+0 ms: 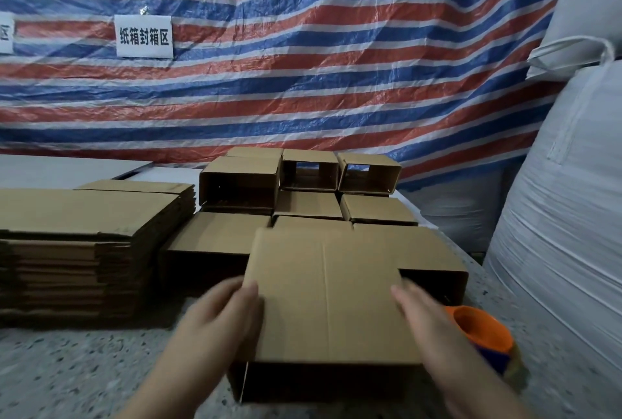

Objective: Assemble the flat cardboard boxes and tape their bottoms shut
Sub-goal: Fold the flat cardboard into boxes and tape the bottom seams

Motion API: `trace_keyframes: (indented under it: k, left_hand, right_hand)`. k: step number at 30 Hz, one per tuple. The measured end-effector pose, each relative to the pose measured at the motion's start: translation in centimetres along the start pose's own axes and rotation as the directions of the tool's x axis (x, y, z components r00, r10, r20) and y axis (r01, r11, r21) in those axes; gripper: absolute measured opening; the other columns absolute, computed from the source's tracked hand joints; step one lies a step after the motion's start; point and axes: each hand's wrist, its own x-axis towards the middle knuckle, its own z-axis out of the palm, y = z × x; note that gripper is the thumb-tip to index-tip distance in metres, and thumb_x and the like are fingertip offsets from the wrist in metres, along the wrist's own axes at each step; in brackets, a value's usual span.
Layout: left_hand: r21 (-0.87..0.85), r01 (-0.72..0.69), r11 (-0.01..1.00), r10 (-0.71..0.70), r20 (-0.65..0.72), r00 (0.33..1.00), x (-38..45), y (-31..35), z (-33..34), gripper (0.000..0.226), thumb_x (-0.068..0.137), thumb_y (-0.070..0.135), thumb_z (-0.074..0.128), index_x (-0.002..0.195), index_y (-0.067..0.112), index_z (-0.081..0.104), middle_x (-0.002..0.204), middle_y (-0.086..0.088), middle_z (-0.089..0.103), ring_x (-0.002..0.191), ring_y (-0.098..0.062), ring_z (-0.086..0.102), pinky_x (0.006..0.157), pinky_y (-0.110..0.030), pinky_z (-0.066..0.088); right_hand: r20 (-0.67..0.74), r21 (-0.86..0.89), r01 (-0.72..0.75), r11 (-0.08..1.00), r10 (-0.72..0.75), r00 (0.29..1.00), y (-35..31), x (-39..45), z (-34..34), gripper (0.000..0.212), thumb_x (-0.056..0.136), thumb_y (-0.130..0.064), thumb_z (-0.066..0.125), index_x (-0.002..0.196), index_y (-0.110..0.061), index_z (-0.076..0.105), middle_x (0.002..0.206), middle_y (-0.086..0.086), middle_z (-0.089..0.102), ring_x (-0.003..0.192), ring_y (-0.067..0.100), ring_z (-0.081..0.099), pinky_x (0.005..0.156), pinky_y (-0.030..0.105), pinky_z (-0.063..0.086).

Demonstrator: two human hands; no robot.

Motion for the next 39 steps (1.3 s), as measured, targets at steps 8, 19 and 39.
trace_keyframes:
  k: [8, 19, 39]
  left_hand:
    - [0.186, -0.369, 0.911, 0.365, 0.057, 0.929, 13.5, 11.5, 4.0, 0.047, 0.097, 0.041, 0.043, 0.142, 0.027, 0.041, 0.114, 0.005, 0.055, 0.097, -0.014, 0.058, 0.071, -0.032, 0.048]
    - [0.619, -0.397, 0.678, 0.444, 0.087, 0.892, 32.0, 9.3, 8.8, 0.049, 0.1, 0.048, 0.03, 0.125, 0.015, 0.057, 0.115, -0.008, 0.063, 0.095, -0.02, 0.057, 0.079, -0.034, 0.043]
    - [0.874, -0.33, 0.356, 0.515, 0.111, 0.85, 35.3, 5.6, 8.8, 0.06, 0.102, 0.051, 0.021, 0.126, 0.009, 0.056, 0.123, -0.014, 0.06, 0.116, -0.03, 0.053, 0.097, -0.042, 0.04]
  right_hand:
    - [-0.059, 0.201, 0.217, 0.955, -0.21, 0.976, -13.2, 11.3, 0.2, 0.026, 0.1, -0.041, 0.049, 0.111, -0.02, 0.061, 0.097, 0.005, 0.065, 0.091, 0.02, 0.063, 0.069, 0.031, 0.047]
    - [-0.02, 0.342, 0.078, 0.937, -0.076, 0.997, -14.7, 30.4, 3.7, 0.018, 0.094, -0.029, 0.053, 0.094, -0.014, 0.062, 0.078, 0.009, 0.07, 0.072, 0.023, 0.07, 0.056, 0.032, 0.059]
    - [-0.096, 0.171, 0.127, 0.977, -0.112, 0.989, -12.1, 34.9, 5.6, 0.034, 0.099, -0.042, 0.046, 0.09, -0.017, 0.068, 0.09, 0.007, 0.071, 0.086, 0.024, 0.065, 0.069, 0.033, 0.049]
